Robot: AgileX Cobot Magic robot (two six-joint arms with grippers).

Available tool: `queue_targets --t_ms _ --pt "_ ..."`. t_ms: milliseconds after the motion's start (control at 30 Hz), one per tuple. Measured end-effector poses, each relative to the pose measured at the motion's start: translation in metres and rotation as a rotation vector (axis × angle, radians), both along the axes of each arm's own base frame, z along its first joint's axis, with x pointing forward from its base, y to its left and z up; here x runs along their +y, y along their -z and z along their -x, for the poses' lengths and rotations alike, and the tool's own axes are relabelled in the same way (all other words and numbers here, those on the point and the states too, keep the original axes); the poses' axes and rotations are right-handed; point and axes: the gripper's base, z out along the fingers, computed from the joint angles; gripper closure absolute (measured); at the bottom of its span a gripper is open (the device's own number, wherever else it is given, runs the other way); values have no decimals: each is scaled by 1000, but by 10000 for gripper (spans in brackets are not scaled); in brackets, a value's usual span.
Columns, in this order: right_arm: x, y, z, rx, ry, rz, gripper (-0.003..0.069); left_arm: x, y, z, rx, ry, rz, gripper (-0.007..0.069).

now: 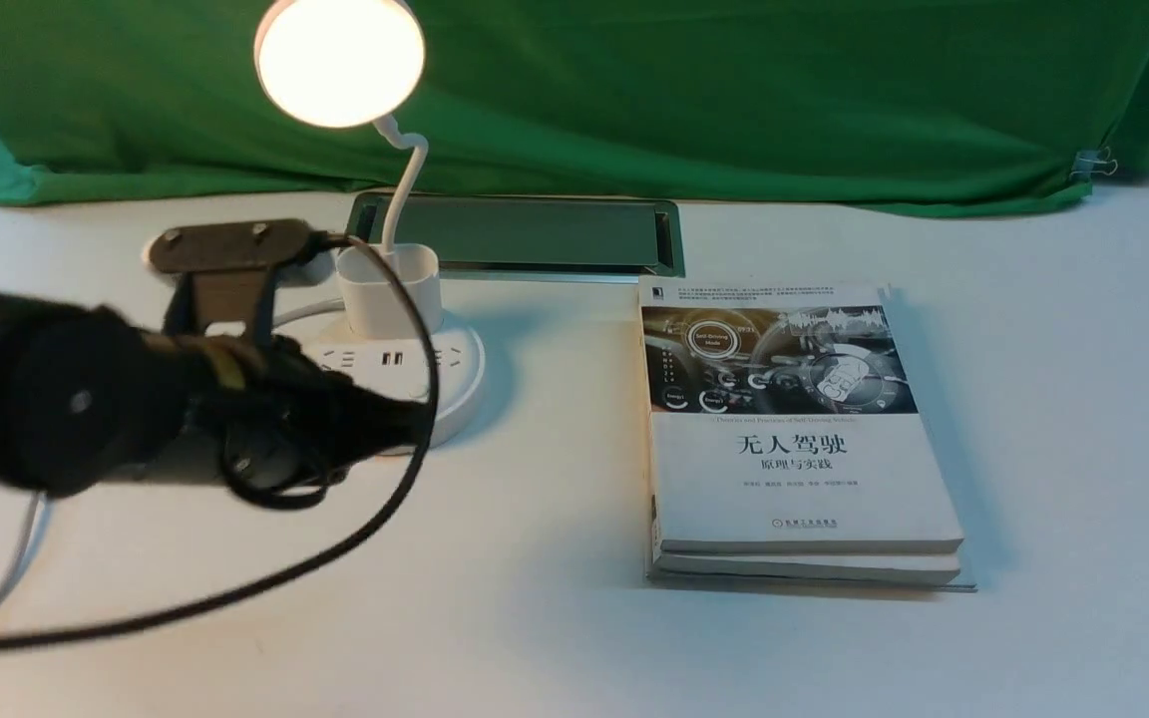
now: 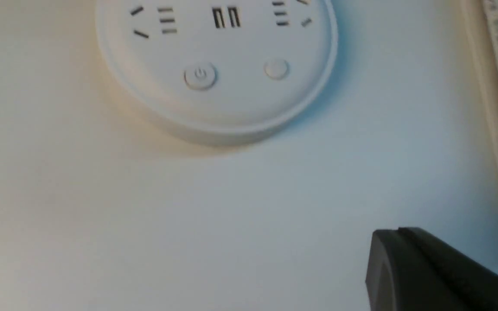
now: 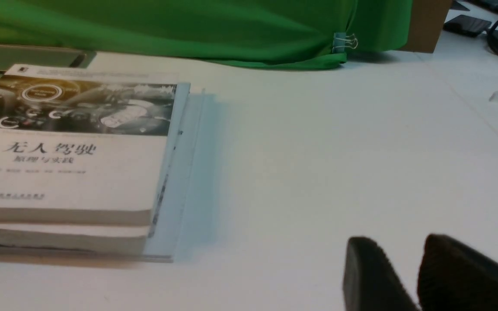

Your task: Turn on the desk lamp on the white desktop with your hand.

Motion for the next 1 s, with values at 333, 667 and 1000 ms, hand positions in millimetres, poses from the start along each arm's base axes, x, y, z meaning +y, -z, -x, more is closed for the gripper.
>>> queue_targets --t_ms 333,667,1000 --pt "0 0 0 0 0 0 421 59 -48 123 -597 -39 203 623" --pt "0 0 0 0 0 0 421 76 5 161 -652 -20 173 623" --pt "0 0 0 2 0 0 421 84 -5 170 -1131 1 -14 623"
